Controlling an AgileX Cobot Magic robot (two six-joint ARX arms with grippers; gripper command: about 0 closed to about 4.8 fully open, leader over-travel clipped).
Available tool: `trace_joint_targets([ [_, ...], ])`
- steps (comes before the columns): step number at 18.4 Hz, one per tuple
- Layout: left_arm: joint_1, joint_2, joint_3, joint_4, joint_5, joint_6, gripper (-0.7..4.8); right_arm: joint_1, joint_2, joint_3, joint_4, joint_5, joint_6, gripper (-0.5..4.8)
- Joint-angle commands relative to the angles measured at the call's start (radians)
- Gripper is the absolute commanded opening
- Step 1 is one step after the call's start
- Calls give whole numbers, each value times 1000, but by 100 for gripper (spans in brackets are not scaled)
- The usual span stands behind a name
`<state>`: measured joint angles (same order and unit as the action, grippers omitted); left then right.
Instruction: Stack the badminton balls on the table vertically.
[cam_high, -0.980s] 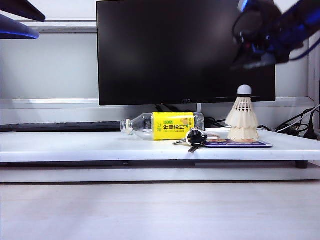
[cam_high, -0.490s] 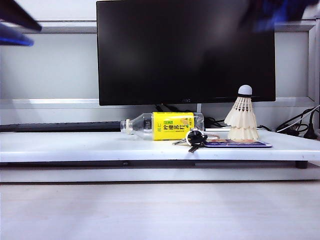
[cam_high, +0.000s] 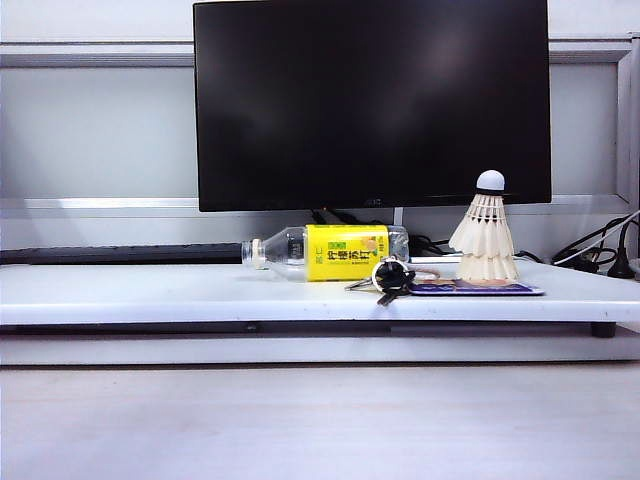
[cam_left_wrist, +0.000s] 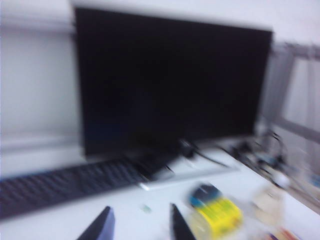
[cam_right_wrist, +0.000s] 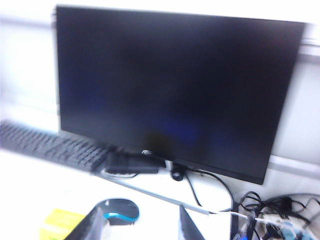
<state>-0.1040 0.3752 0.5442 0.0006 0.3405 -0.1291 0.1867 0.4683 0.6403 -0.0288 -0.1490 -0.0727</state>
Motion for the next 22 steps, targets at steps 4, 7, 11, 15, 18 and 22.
trace_joint_targets([
  [4,0,-68,-3,-188,4,8,152,2,-270,-203,-101,43,103,198],
  [7,0,-133,-21,-183,-8,9,152,2,-267,-237,-109,43,103,198],
  [11,0,-309,-92,-203,-46,-56,151,3,-268,-289,-130,43,172,197],
  [15,0,-374,-135,-275,-56,-91,151,4,-281,-361,-89,40,177,107],
  [18,0,-374,-161,-274,-59,-88,142,7,-315,-443,20,41,177,38],
  [22,0,-374,-244,-272,-75,-89,74,7,-363,-541,63,42,177,-1],
])
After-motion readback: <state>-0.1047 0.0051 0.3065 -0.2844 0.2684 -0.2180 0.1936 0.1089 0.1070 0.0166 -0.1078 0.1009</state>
